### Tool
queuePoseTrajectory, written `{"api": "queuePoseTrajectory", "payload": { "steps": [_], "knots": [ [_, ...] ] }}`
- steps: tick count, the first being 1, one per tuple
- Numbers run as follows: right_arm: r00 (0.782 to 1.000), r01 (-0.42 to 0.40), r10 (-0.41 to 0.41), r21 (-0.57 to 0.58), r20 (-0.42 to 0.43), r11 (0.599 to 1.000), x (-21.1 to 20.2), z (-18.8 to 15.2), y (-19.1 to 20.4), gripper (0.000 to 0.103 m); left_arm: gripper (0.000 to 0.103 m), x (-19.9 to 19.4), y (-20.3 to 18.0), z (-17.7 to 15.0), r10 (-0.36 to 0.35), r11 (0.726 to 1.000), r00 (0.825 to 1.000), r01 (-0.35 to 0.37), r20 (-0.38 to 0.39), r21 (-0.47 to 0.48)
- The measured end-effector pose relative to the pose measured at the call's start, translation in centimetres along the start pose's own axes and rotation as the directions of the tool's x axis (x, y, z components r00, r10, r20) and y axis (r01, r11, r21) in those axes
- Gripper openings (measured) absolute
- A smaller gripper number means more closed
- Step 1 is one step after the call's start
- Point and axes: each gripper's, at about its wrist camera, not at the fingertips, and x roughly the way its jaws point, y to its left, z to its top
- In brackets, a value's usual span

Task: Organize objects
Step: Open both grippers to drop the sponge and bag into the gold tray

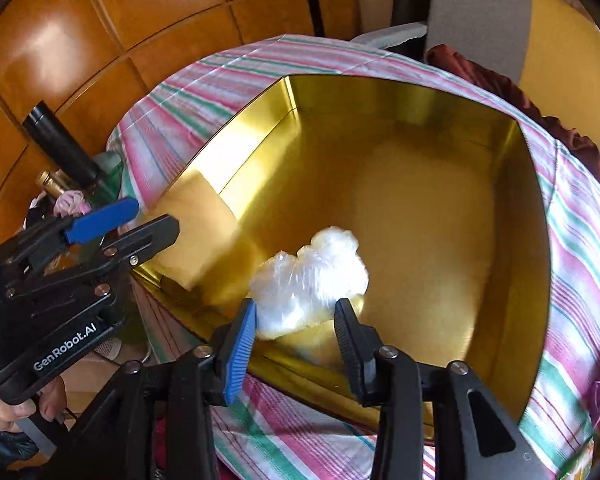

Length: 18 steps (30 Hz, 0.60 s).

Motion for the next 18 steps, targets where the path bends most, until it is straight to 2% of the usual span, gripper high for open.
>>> {"api": "queuePoseTrajectory", "payload": {
  "steps": [2,6,10,18],
  "knots": [
    [1.000,-0.008,0.008,0.002,0.004,1.000,0.1,-0.1,0.1,0.049,0.063,-0.3,0.0,-0.1,0.014,1.000,1.000,-0.014,0.012,0.003],
    [1.000,-0.014,0.013,0.029,0.015,0.999,-0.4,-0.5,-0.3,0.051,0.064,-0.9,0.3,-0.1,0.032,0.999,0.999,-0.031,0.027,-0.008],
    [0.998,-0.006,0.004,0.040,0.059,0.999,-1.6,-0.7,-0.2,0.064,0.073,-2.1,0.4,0.1,0.063,0.998,0.996,-0.062,0.066,-0.019],
    [0.990,0.033,-0.043,0.078,0.136,0.996,-4.3,-1.4,-0.4,0.065,0.077,-5.1,-0.1,0.6,0.075,0.997,0.985,-0.075,0.154,-0.005]
  ]
}}
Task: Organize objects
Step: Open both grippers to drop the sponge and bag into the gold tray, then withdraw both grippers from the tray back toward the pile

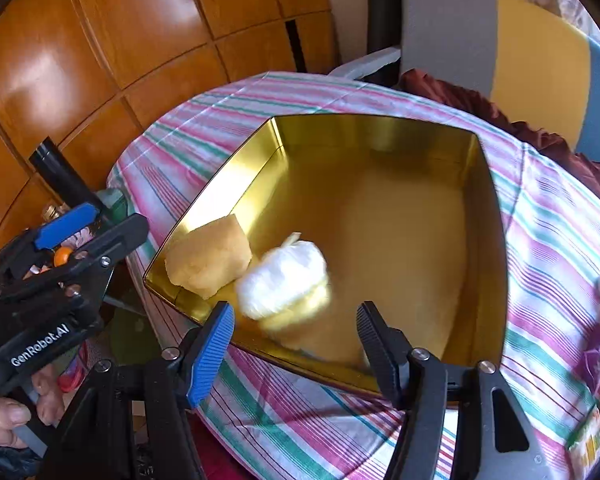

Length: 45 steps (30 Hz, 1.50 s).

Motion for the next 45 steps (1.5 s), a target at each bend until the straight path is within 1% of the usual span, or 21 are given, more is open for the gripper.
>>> {"api": "queuePoseTrajectory", "payload": {
  "steps": [5,15,21,27,30,31,32,33,35,36,39,41,42,44,45],
  "knots": [
    [0.998,0.045,-0.045,0.021,0.043,0.999,-1.7,-0.4,-0.4,0.065,0.077,-1.2,-0.6,0.4,0.004,1.000,0.999,-0.005,0.036,0.025],
    [0.991,0.087,-0.093,0.074,0.092,0.993,-4.2,-1.6,-2.3,0.065,0.079,-2.7,-1.8,0.6,0.014,0.997,0.997,-0.020,0.079,0.076],
    [0.986,0.103,-0.119,0.134,0.114,0.986,-5.5,-2.5,-4.5,0.065,0.080,-3.2,-2.7,0.8,0.007,0.994,0.996,-0.016,0.091,0.105],
    [0.979,0.135,-0.161,0.196,0.127,0.971,-6.8,-3.5,-7.1,0.065,0.081,-3.5,-4.1,0.7,-0.009,0.991,0.996,-0.004,0.091,0.137],
    [0.972,0.164,-0.197,0.227,0.130,0.960,-7.6,-4.1,-8.7,0.065,0.082,-3.6,-4.9,0.7,-0.024,0.988,0.996,0.010,0.087,0.153],
    [0.968,0.176,-0.212,0.239,0.132,0.955,-8.0,-4.3,-9.4,0.065,0.082,-3.6,-5.3,0.7,-0.038,0.987,0.996,0.024,0.084,0.161],
    [0.965,0.187,-0.225,0.253,0.134,0.949,-8.4,-4.5,-10.1,0.067,0.083,-3.6,-5.6,0.6,-0.054,0.985,0.995,0.041,0.080,0.167],
    [0.961,0.197,-0.240,0.272,0.135,0.942,-8.9,-4.7,-11.0,0.069,0.084,-3.7,-6.0,0.5,-0.078,0.983,0.994,0.063,0.076,0.173],
    [0.953,0.218,-0.272,0.320,0.136,0.922,-10.2,-5.1,-13.3,0.077,0.090,-3.8,-7.1,0.4,-0.118,0.976,0.991,0.103,0.069,0.193],
    [0.947,0.229,-0.289,0.339,0.137,0.912,-10.8,-5.3,-14.3,0.078,0.090,-3.8,-7.7,0.3,-0.136,0.972,0.989,0.121,0.064,0.202],
    [0.917,0.300,-0.378,0.398,0.130,0.867,-13.1,-5.8,-18.0,0.082,0.090,-3.8,-9.9,0.1,-0.209,0.950,0.978,0.196,0.028,0.243],
    [0.889,0.343,-0.440,0.451,0.127,0.824,-14.9,-6.4,-20.9,0.083,0.090,-3.8,-11.6,0.0,-0.254,0.931,0.967,0.241,0.009,0.275],
    [0.875,0.358,-0.468,0.488,0.122,0.796,-15.8,-6.8,-22.5,0.083,0.090,-3.8,-12.6,0.0,-0.278,0.918,0.961,0.266,-0.002,0.293],
    [0.841,0.378,-0.530,0.579,0.111,0.722,-17.6,-8.0,-26.1,0.084,0.091,-3.8,-14.4,-0.2,-0.315,0.897,0.949,0.308,-0.029,0.316],
    [0.819,0.394,-0.566,0.622,0.098,0.677,-18.4,-8.7,-27.8,0.084,0.091,-3.8,-15.3,-0.3,-0.333,0.886,0.942,0.328,-0.043,0.327]
  ]
}}
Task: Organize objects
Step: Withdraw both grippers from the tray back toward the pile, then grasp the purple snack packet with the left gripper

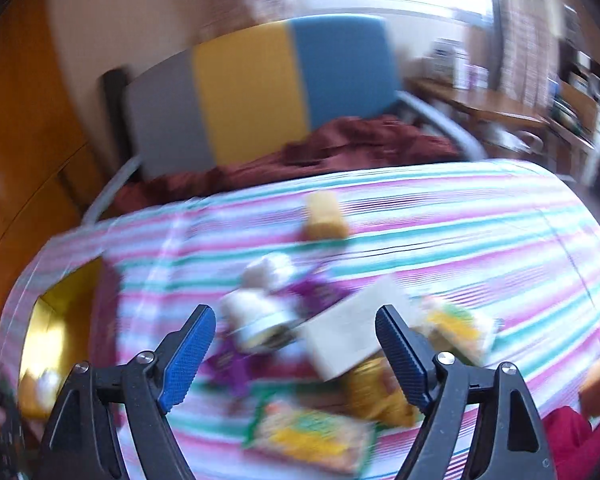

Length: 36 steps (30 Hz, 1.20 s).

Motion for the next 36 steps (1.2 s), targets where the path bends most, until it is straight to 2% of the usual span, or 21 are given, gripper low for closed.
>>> {"api": "queuePoseTrajectory", "payload": {
  "steps": [3,5,6,7,9,12,14,21,25,36],
  "knots": [
    [0.994,0.098,-0.104,0.162,0.026,0.982,0.9,0.6,-5.7,0.084,0.091,0.9,-2.6,0.5,-0.049,0.998,0.999,0.050,-0.023,0.045],
    [0.991,0.133,-0.135,0.305,-0.015,0.943,1.9,-0.1,-9.6,0.084,0.091,1.6,-4.1,0.8,-0.081,0.994,0.996,0.084,-0.043,0.066],
    [0.992,0.126,-0.112,0.389,-0.057,0.913,2.4,-0.5,-11.2,0.084,0.091,2.0,-5.0,0.9,-0.098,0.992,0.994,0.102,-0.052,0.075],
    [0.996,0.085,-0.065,0.465,-0.059,0.881,2.6,-0.8,-12.5,0.084,0.091,2.4,-5.8,1.1,-0.111,0.990,0.992,0.116,-0.061,0.085],
    [0.996,0.082,-0.053,0.514,-0.071,0.854,2.9,-0.9,-13.6,0.084,0.090,3.1,-7.5,1.4,-0.134,0.984,0.988,0.142,-0.075,0.108],
    [0.997,0.046,-0.005,0.514,-0.080,0.857,3.3,-0.8,-13.3,0.084,0.090,4.5,-9.9,2.1,-0.153,0.976,0.985,0.163,-0.078,0.147],
    [0.997,0.033,0.008,0.486,-0.082,0.873,3.4,-0.7,-12.5,0.084,0.090,5.4,-11.1,2.6,-0.161,0.971,0.983,0.173,-0.084,0.163],
    [0.996,-0.002,0.038,0.431,-0.075,0.902,3.0,-0.6,-11.7,0.084,0.090,10.3,-13.6,4.2,-0.205,0.968,0.964,0.225,-0.169,0.113],
    [0.996,-0.009,0.046,0.403,-0.080,0.915,3.6,-0.4,-11.1,0.084,0.090,12.0,-15.4,5.1,-0.203,0.960,0.966,0.228,-0.158,0.162],
    [0.993,-0.020,0.054,0.315,-0.101,0.949,4.1,-0.2,-9.3,0.084,0.090,17.2,-19.6,6.5,-0.230,0.927,0.954,0.275,-0.193,0.255]
  ]
}}
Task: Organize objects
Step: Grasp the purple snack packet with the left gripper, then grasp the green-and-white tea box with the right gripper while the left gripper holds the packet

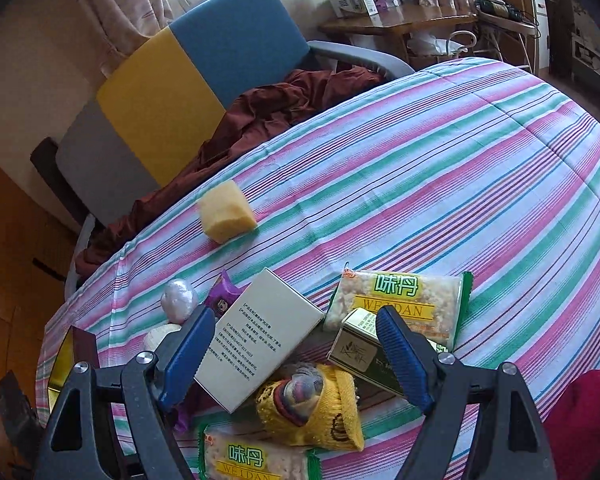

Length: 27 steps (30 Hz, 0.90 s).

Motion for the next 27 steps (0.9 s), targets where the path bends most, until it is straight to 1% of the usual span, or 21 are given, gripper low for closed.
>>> {"api": "queuePoseTrajectory", "payload": {
  "steps": [2,3,4,5,6,7,8,9,12,16,21,23,25,27],
  "knots": [
    [1.000,0.003,-0.003,-0.007,-0.001,1.000,0.0,0.0,0.1,0.084,0.090,0.9,-0.2,0.2,0.003,1.000,1.000,-0.003,-0.004,0.013],
    [1.000,0.003,-0.003,-0.008,-0.002,1.000,0.1,0.0,0.1,0.084,0.088,1.5,-0.2,0.3,-0.005,1.000,1.000,0.005,-0.013,0.012],
    [1.000,0.004,-0.004,-0.008,-0.004,1.000,0.2,0.1,0.1,0.084,0.083,1.9,-0.1,0.3,-0.016,1.000,1.000,0.016,-0.019,0.003],
    [1.000,0.006,-0.006,-0.006,-0.006,1.000,0.2,0.0,0.1,0.084,0.073,2.4,0.1,0.3,-0.026,1.000,0.999,0.025,-0.028,-0.008],
    [1.000,0.007,-0.007,-0.004,-0.007,1.000,0.3,0.1,0.0,0.084,0.068,2.9,0.3,0.2,-0.039,0.999,0.998,0.038,-0.046,-0.024],
    [1.000,0.008,-0.008,-0.001,-0.008,1.000,0.3,0.1,-0.1,0.084,0.057,3.3,0.5,0.1,-0.063,0.997,0.996,0.061,-0.060,-0.047],
    [1.000,0.009,-0.009,0.002,-0.008,1.000,0.3,0.1,-0.2,0.084,0.048,3.5,0.9,-0.2,-0.087,0.994,0.994,0.082,-0.066,-0.076],
    [1.000,0.012,-0.012,0.005,-0.009,1.000,0.4,0.2,-0.2,0.084,0.047,3.2,1.1,-0.6,-0.084,0.993,0.996,0.080,-0.041,-0.087],
    [1.000,0.014,-0.014,0.011,-0.009,1.000,0.4,0.2,-0.3,0.084,0.045,2.3,1.1,-1.7,-0.084,0.993,0.996,0.082,-0.018,-0.088],
    [1.000,0.011,-0.011,0.018,-0.011,1.000,0.5,0.3,-0.4,0.084,0.042,0.6,0.8,-4.1,-0.062,0.995,0.998,0.063,0.020,-0.072],
    [1.000,-0.001,0.001,0.049,0.000,0.999,0.1,0.4,-0.9,0.084,0.040,-1.3,1.2,-6.8,-0.052,0.991,0.998,0.057,0.043,-0.118],
    [1.000,0.003,-0.004,0.066,0.021,0.998,-0.3,0.6,-1.3,0.084,0.040,-1.7,1.1,-7.4,-0.046,0.992,0.998,0.051,0.048,-0.119],
    [0.998,0.026,-0.033,0.106,0.059,0.994,-1.1,0.8,-2.2,0.084,0.039,-2.0,0.9,-7.9,-0.036,0.994,0.997,0.042,0.061,-0.102],
    [0.996,0.033,-0.046,0.168,0.072,0.985,-1.5,1.0,-3.6,0.084,0.039,-2.1,0.8,-8.2,-0.031,0.995,0.997,0.038,0.072,-0.092]
  ]
}}
